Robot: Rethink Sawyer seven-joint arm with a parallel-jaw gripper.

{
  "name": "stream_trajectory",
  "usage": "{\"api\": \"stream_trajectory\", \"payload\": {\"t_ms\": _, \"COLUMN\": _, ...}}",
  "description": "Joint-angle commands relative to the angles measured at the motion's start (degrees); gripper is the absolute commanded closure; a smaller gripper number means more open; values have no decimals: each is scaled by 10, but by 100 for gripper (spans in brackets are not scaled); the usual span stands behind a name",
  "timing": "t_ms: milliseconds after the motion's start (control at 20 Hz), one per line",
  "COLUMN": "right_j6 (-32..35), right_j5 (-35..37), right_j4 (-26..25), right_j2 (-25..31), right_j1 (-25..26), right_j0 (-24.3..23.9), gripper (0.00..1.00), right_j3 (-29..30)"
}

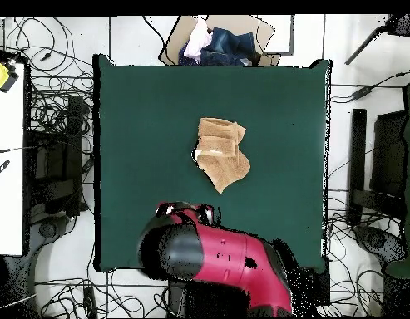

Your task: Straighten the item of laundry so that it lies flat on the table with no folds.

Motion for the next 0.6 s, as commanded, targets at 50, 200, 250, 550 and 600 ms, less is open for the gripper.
{"api": "stream_trajectory", "payload": {"t_ms": 50, "right_j6": 5, "right_j5": -4, "right_j4": -15, "right_j2": 68, "right_j1": 97, "right_j0": -27, "gripper": 0, "right_j3": -15}}
{"api": "stream_trajectory", "payload": {"t_ms": 200, "right_j6": 14, "right_j5": -40, "right_j4": -24, "right_j2": 72, "right_j1": 135, "right_j0": -29, "gripper": 0, "right_j3": -25}}
{"api": "stream_trajectory", "payload": {"t_ms": 250, "right_j6": 22, "right_j5": -51, "right_j4": -29, "right_j2": 68, "right_j1": 147, "right_j0": -24, "gripper": 0, "right_j3": -30}}
{"api": "stream_trajectory", "payload": {"t_ms": 550, "right_j6": 70, "right_j5": -126, "right_j4": -45, "right_j2": 45, "right_j1": 214, "right_j0": 5, "gripper": 0, "right_j3": -50}}
{"api": "stream_trajectory", "payload": {"t_ms": 600, "right_j6": 73, "right_j5": -136, "right_j4": -43, "right_j2": 46, "right_j1": 223, "right_j0": 5, "gripper": 0, "right_j3": -52}}
